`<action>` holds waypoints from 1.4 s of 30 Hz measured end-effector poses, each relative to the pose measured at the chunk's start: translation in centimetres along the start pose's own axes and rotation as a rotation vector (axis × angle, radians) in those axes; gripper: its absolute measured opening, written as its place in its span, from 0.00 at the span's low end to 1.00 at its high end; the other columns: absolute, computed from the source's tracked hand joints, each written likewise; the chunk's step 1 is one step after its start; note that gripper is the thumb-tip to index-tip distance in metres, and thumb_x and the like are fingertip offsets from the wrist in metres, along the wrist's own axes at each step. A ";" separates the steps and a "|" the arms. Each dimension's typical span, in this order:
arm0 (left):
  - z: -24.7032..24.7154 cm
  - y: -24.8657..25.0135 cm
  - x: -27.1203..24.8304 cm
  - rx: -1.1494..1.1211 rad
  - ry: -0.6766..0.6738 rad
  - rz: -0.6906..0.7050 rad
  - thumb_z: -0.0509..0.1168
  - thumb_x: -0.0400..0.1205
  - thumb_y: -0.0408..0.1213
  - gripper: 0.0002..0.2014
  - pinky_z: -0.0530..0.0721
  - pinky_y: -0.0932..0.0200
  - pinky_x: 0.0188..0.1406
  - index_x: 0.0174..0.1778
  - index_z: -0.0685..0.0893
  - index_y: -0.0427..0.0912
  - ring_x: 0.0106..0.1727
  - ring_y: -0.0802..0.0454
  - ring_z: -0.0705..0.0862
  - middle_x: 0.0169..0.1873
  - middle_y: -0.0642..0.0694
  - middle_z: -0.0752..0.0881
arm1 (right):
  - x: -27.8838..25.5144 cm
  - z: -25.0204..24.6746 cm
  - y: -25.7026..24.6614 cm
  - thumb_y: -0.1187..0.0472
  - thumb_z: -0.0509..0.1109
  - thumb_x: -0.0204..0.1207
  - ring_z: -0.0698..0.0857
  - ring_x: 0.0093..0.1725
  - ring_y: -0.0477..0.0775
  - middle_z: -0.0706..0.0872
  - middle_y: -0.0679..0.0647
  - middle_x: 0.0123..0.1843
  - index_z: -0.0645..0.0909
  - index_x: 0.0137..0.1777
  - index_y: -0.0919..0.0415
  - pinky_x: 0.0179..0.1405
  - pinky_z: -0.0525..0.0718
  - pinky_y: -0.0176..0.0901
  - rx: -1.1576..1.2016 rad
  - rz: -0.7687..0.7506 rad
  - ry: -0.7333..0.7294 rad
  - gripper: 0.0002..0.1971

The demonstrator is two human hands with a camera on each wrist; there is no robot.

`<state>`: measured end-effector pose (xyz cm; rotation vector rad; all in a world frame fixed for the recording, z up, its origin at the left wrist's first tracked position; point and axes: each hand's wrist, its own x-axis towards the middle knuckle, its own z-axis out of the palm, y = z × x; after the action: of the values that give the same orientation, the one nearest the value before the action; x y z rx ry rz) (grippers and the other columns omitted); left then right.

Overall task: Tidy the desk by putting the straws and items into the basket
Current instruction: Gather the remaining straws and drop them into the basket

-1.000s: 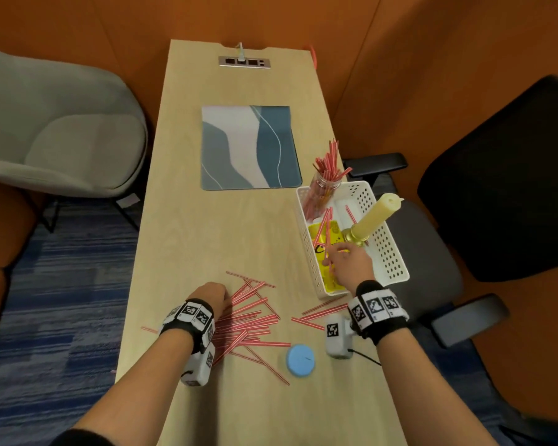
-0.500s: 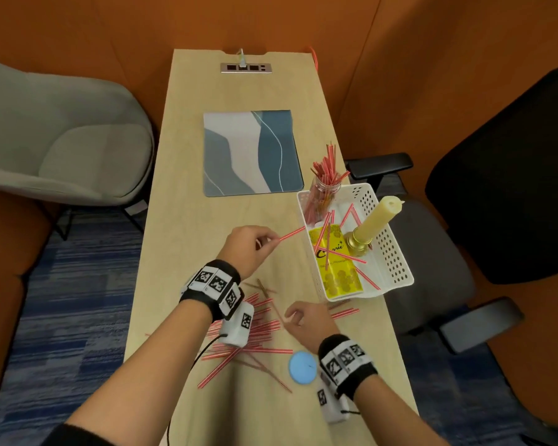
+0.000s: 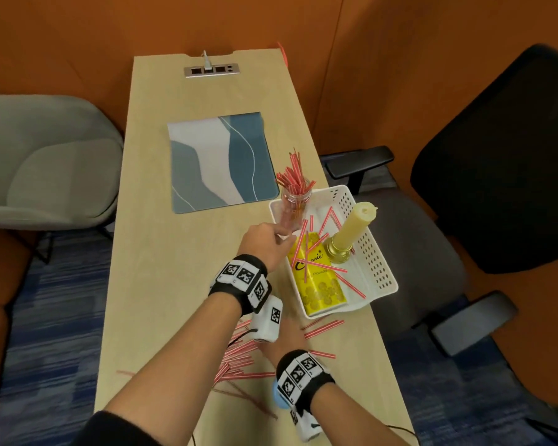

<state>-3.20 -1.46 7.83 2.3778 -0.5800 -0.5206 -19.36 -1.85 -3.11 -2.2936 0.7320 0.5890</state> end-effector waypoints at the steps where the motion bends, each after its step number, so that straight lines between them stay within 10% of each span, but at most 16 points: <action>1: -0.4 -1.3 -0.4 -0.014 0.007 -0.033 0.69 0.81 0.50 0.13 0.81 0.62 0.49 0.53 0.92 0.47 0.48 0.51 0.88 0.46 0.49 0.92 | 0.1 -0.1 -0.2 0.57 0.67 0.78 0.86 0.50 0.61 0.88 0.60 0.52 0.79 0.44 0.55 0.49 0.84 0.47 -0.043 -0.022 -0.015 0.03; 13: -1.7 -15.9 -10.5 0.093 -0.117 -0.426 0.76 0.71 0.43 0.02 0.83 0.65 0.39 0.33 0.91 0.52 0.38 0.58 0.86 0.34 0.56 0.89 | -1.9 -2.7 -1.2 0.63 0.64 0.80 0.89 0.54 0.61 0.90 0.60 0.52 0.87 0.53 0.64 0.52 0.87 0.46 -0.137 -0.022 -0.030 0.11; 18: 0.1 -16.8 -11.9 0.060 -0.250 -0.330 0.86 0.61 0.47 0.14 0.82 0.70 0.37 0.35 0.90 0.49 0.37 0.60 0.87 0.32 0.57 0.89 | -3.6 -6.8 -1.3 0.68 0.68 0.74 0.91 0.40 0.56 0.88 0.54 0.38 0.83 0.35 0.52 0.39 0.87 0.39 0.070 -0.059 0.050 0.11; 24: 1.0 -16.3 -12.1 0.105 -0.287 -0.171 0.83 0.62 0.56 0.18 0.86 0.62 0.45 0.40 0.90 0.51 0.40 0.59 0.86 0.36 0.58 0.88 | -5.1 -12.5 -1.9 0.70 0.68 0.75 0.90 0.32 0.59 0.88 0.58 0.33 0.85 0.45 0.56 0.37 0.91 0.51 0.310 -0.048 0.310 0.08; 30: 1.4 -16.2 -12.3 0.215 -0.324 -0.089 0.81 0.70 0.43 0.11 0.85 0.63 0.50 0.46 0.92 0.49 0.44 0.57 0.86 0.44 0.53 0.90 | -4.3 -14.5 -0.2 0.55 0.74 0.78 0.88 0.30 0.48 0.89 0.53 0.34 0.84 0.45 0.56 0.36 0.88 0.42 0.400 0.046 0.543 0.05; 42: 1.0 -15.8 -11.4 0.225 -0.246 -0.034 0.67 0.81 0.40 0.06 0.86 0.57 0.49 0.46 0.90 0.47 0.44 0.51 0.87 0.43 0.50 0.90 | -4.0 -3.4 1.3 0.68 0.71 0.72 0.83 0.33 0.49 0.87 0.52 0.37 0.88 0.44 0.56 0.44 0.87 0.41 0.012 -0.033 0.079 0.07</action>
<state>-8.81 15.16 -0.71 2.5573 -0.7417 -0.8077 -22.42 -3.69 0.97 -2.3241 0.7318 0.4800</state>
